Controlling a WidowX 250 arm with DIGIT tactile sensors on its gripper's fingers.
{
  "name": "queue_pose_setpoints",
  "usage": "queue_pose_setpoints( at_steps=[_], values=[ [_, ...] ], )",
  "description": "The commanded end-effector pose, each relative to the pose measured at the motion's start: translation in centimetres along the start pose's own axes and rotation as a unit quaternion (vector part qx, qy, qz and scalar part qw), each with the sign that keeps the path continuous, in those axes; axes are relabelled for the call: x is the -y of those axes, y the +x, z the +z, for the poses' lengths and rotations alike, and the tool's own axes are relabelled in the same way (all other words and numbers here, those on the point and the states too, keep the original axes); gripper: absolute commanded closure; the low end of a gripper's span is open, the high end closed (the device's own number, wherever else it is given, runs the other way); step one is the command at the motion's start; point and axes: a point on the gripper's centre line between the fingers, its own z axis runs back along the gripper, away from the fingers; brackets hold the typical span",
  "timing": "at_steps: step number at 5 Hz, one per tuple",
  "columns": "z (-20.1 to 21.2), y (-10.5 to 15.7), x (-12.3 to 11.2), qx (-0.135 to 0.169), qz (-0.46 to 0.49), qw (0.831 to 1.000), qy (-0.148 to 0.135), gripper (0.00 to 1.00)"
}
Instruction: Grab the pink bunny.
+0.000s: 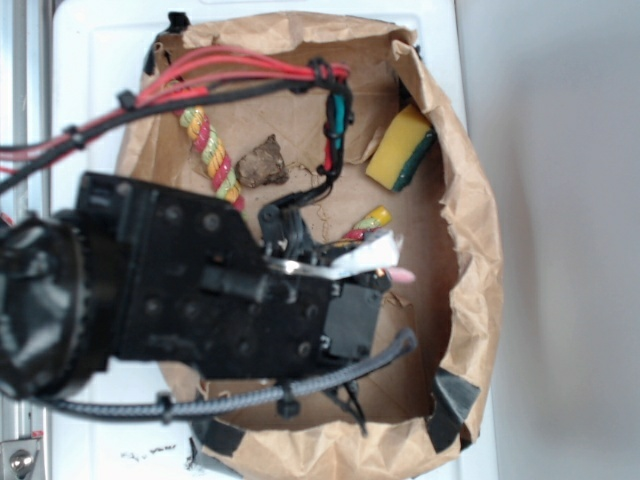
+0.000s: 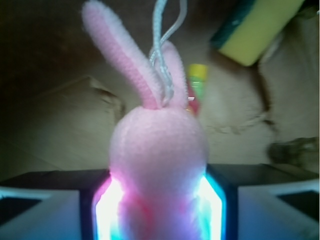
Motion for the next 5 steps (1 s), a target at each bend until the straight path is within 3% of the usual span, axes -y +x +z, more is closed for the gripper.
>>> queue_pose_setpoints(
  at_steps=[1, 3, 5],
  values=[
    [5.0, 2.4, -1.7, 0.025, -0.08, 0.995, 0.058, 1.0],
    [7.8, 4.0, -2.2, -0.034, -0.113, 0.993, -0.027, 1.0],
    [10.8, 3.9, -2.2, -0.038, -0.127, 0.986, -0.098, 1.0]
  ],
)
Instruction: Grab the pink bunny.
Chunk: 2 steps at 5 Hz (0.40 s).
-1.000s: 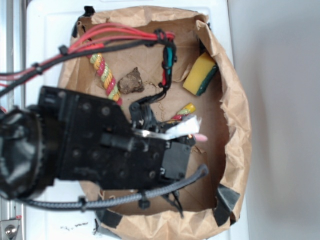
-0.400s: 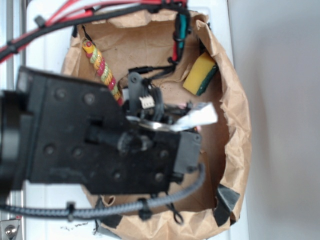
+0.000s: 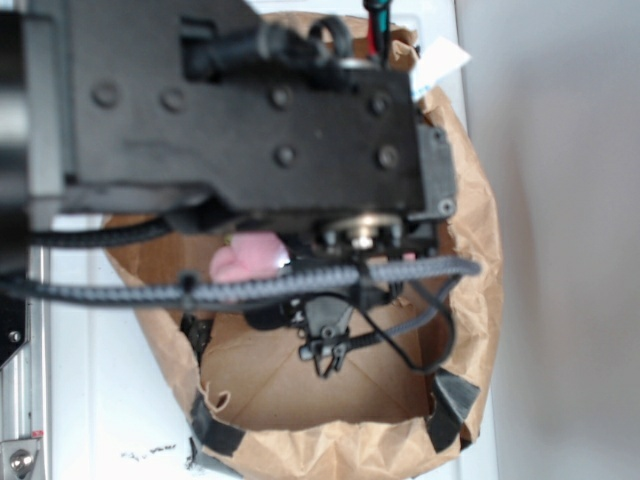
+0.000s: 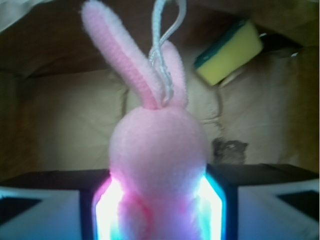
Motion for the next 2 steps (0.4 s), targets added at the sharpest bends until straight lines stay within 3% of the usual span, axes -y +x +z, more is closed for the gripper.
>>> queue_pose_setpoints(
  at_steps=[1, 2],
  values=[
    [4.95, 0.57, 0.18, 0.076, -0.02, 0.997, -0.021, 1.0],
    [4.62, 0.34, 0.96, 0.093, -0.019, 0.995, 0.002, 1.0]
  ],
)
